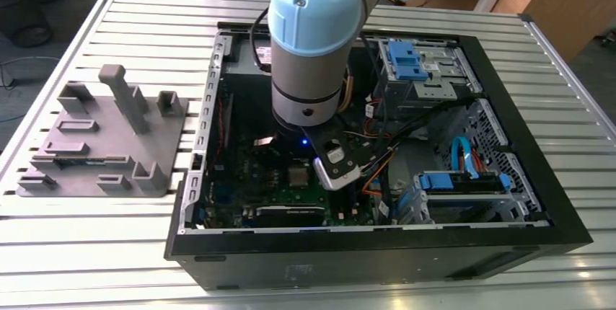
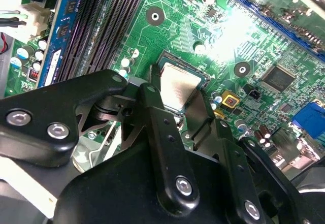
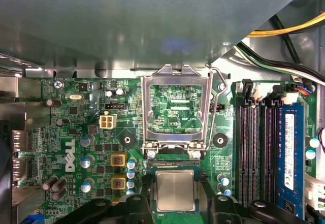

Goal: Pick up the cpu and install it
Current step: 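Place the cpu into insertion slot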

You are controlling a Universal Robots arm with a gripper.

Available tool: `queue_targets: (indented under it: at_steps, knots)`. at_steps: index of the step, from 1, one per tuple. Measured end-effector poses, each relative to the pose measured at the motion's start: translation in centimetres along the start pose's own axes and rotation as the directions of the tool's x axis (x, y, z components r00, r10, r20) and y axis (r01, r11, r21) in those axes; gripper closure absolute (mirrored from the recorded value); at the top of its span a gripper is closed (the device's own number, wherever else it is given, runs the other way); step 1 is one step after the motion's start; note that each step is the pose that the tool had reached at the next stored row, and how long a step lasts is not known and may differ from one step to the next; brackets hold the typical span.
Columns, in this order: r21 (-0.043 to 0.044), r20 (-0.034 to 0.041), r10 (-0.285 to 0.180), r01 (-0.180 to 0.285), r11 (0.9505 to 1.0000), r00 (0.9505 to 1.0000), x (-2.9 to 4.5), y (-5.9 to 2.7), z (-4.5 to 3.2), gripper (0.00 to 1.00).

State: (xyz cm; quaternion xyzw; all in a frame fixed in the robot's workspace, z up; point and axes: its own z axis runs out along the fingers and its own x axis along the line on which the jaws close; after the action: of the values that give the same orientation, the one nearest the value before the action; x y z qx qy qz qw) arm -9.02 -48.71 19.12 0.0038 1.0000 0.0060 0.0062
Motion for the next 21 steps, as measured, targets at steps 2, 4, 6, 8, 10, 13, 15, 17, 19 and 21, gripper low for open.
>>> queue_targets:
  at_steps: [2,4,6,8,10,13,15,17,19,21]
  knots:
    - [0.0000,-0.0005,0.000,0.000,1.0000,1.0000,0.01,0.00,0.00,0.57]
    - [0.0000,-0.0004,0.000,0.000,1.0000,1.0000,0.02,0.00,0.00,0.57]
    - [0.0001,-0.0005,0.000,0.000,1.0000,1.0000,0.02,0.00,-0.01,0.58]
    - [0.0001,-0.0005,0.000,0.000,1.0000,1.0000,0.02,0.00,-0.01,0.59]
    - [0.0000,-0.0004,0.000,0.000,1.0000,1.0000,0.02,0.00,0.00,0.59]
    - [-0.0001,-0.0004,0.000,0.000,1.0000,1.0000,0.02,0.00,0.00,0.59]
    - [0.0000,-0.0004,0.000,0.000,1.0000,1.0000,0.02,0.00,0.00,0.59]
    - [-0.0002,-0.0004,0.000,0.000,1.0000,1.0000,0.02,0.00,0.00,0.59]
    - [-0.0002,-0.0004,0.000,0.000,1.0000,1.0000,0.02,0.00,0.00,0.59]
    - [-0.0002,-0.0004,0.000,0.000,1.0000,1.0000,0.02,0.00,0.00,0.59]
